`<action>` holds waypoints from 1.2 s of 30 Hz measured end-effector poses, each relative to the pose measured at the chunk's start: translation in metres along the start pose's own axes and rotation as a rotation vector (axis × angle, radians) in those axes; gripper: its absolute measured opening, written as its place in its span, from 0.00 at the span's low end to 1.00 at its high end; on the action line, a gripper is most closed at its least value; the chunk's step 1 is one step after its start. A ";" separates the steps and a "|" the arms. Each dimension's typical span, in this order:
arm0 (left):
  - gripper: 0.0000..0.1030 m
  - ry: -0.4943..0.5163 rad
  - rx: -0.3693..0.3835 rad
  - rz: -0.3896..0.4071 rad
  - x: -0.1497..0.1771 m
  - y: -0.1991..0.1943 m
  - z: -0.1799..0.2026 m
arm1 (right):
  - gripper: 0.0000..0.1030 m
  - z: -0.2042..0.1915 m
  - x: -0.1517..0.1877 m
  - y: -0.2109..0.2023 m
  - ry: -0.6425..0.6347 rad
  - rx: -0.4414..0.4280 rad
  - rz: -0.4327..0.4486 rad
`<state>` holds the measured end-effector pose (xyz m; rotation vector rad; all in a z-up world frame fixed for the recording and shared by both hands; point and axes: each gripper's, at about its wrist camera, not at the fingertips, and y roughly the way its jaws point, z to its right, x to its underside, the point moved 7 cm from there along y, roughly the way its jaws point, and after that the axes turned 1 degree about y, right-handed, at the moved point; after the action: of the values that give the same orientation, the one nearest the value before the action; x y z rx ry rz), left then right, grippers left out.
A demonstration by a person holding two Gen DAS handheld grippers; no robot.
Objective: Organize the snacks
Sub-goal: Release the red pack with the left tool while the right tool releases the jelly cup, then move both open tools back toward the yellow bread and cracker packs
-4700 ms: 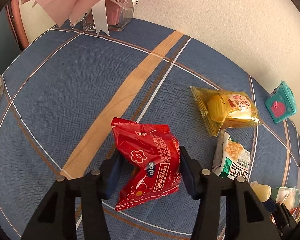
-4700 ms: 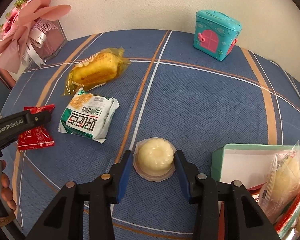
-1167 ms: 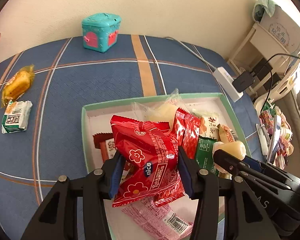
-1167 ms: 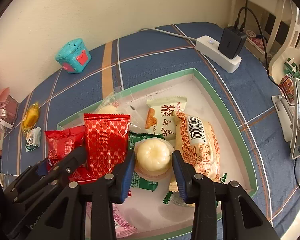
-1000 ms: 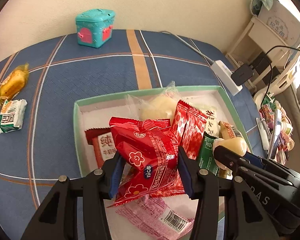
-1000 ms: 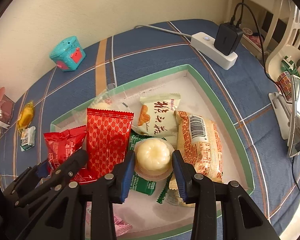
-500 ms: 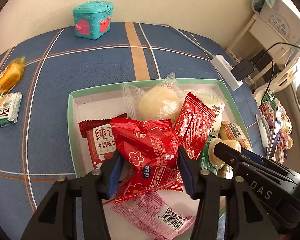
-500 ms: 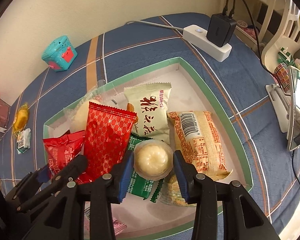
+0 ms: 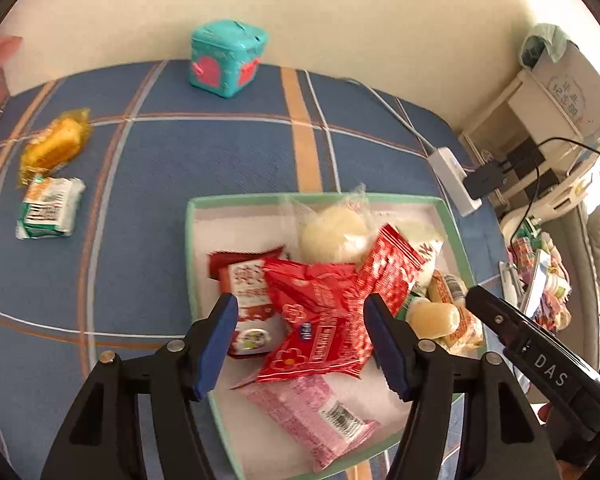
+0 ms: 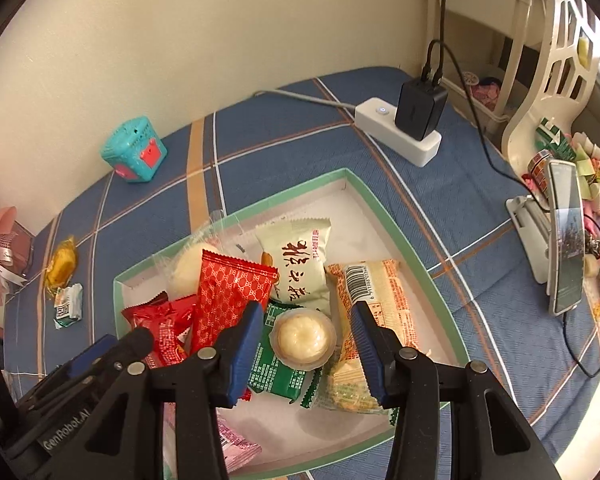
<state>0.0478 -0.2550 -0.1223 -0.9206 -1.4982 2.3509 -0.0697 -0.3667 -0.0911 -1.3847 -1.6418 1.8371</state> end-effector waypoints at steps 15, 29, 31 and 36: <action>0.92 -0.017 -0.171 0.082 -0.008 -0.031 -0.039 | 0.86 -0.013 0.006 -0.005 -0.076 0.001 0.010; 0.98 -0.036 -0.252 0.123 -0.009 -0.044 -0.061 | 1.00 -0.025 0.009 -0.006 -0.129 -0.013 0.036; 0.98 -0.041 -0.265 0.126 -0.009 -0.046 -0.066 | 1.00 -0.030 0.010 -0.007 -0.150 -0.013 0.048; 0.98 -0.057 -0.297 0.136 -0.010 -0.052 -0.080 | 1.00 -0.047 0.014 -0.008 -0.199 -0.038 0.067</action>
<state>0.0957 -0.1760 -0.0963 -1.0608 -1.9016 2.3009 -0.0419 -0.3259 -0.0841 -1.3246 -1.7527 2.0497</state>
